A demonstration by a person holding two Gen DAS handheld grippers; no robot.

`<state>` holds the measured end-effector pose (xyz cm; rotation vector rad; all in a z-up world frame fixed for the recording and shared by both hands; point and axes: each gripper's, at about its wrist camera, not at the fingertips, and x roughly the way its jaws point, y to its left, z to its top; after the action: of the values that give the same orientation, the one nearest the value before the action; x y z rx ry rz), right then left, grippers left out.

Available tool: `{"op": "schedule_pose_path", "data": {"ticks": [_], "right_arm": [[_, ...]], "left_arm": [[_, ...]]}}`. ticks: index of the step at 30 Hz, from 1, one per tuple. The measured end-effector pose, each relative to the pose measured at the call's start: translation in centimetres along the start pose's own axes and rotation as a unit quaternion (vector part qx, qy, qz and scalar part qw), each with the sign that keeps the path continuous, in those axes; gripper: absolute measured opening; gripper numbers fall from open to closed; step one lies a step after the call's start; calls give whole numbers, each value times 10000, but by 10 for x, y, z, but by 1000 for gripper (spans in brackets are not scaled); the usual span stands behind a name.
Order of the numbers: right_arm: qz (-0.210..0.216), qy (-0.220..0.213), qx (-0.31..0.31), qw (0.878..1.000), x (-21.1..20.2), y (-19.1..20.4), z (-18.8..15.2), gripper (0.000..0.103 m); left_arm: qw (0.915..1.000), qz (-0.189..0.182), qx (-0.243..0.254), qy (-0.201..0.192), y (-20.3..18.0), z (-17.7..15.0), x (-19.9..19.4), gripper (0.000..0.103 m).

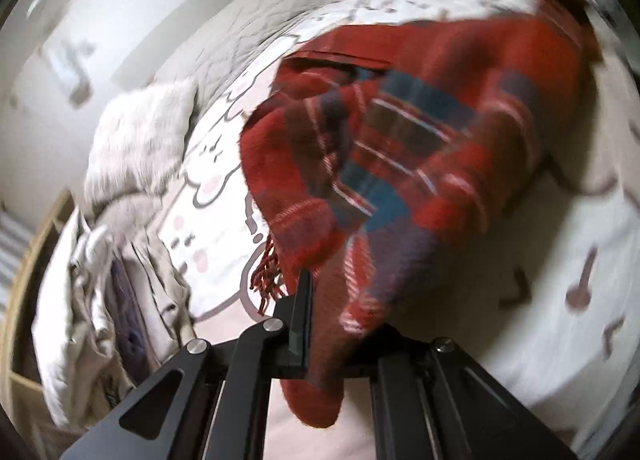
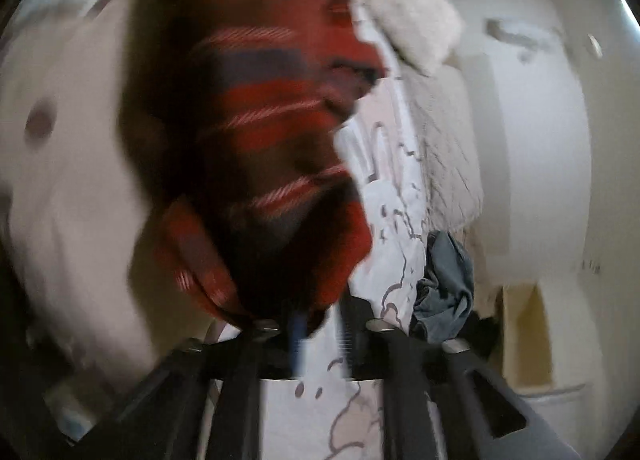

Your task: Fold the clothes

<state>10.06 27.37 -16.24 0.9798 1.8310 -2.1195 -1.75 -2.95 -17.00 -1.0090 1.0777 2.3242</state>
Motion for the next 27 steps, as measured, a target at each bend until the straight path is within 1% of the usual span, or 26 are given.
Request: {"op": "schedule_pose_path", "data": {"ticks": [1, 4, 5, 7, 8, 12, 13, 15, 17, 18, 20, 21, 22, 25, 26, 27], "right_arm": [[3, 38, -47, 10000, 0, 3, -4, 91], [56, 192, -150, 9997, 1, 8, -16, 92], [167, 275, -91, 9994, 0, 6, -19, 92], [415, 308, 107, 9986, -9, -2, -24, 92], [490, 248, 164, 9984, -16, -5, -23, 92], [539, -92, -8, 9985, -46, -4, -16, 92], [533, -179, -110, 9984, -52, -2, -14, 92], [492, -351, -523, 9968, -62, 12, -6, 91], [416, -519, -1059, 9922, -67, 34, -2, 85], [373, -604, -1340, 9884, -68, 46, -1, 78], [252, -770, -1821, 9799, -66, 68, -1, 72], [231, -844, -1979, 9763, -65, 75, 0, 66], [223, -909, -2108, 9730, -62, 82, 0, 58], [173, -1017, -2270, 9684, -53, 93, 6, 46], [120, -1053, -2282, 9678, -50, 95, 9, 41], [84, -1055, -2298, 9675, -48, 97, 11, 40]], "left_arm": [[9999, -46, -125, 47, -1, 0, 0, 8], [9990, -139, -388, 177, 0, 2, 6, 8], [9986, -162, -454, 218, 1, 2, 8, 8], [9982, -188, -507, 268, 5, 1, 13, 8], [9980, -200, -512, 298, 4, 1, 14, 8], [9975, -247, -539, 387, 4, -1, 19, 8], [9975, -248, -536, 391, 4, -1, 20, 8], [9973, -261, -562, 400, 6, -2, 20, 8], [9971, -261, -583, 409, 8, -1, 21, 8], [9971, -260, -583, 407, 9, -2, 21, 8], [9971, -258, -589, 410, 10, -2, 21, 8], [9971, -257, -590, 414, 10, -3, 21, 8], [9971, -252, -574, 422, 10, -3, 21, 8], [9974, -234, -511, 448, 8, -5, 22, 8], [9974, -227, -502, 461, 8, -6, 22, 8], [9973, -215, -516, 481, 8, -6, 23, 8]]}}
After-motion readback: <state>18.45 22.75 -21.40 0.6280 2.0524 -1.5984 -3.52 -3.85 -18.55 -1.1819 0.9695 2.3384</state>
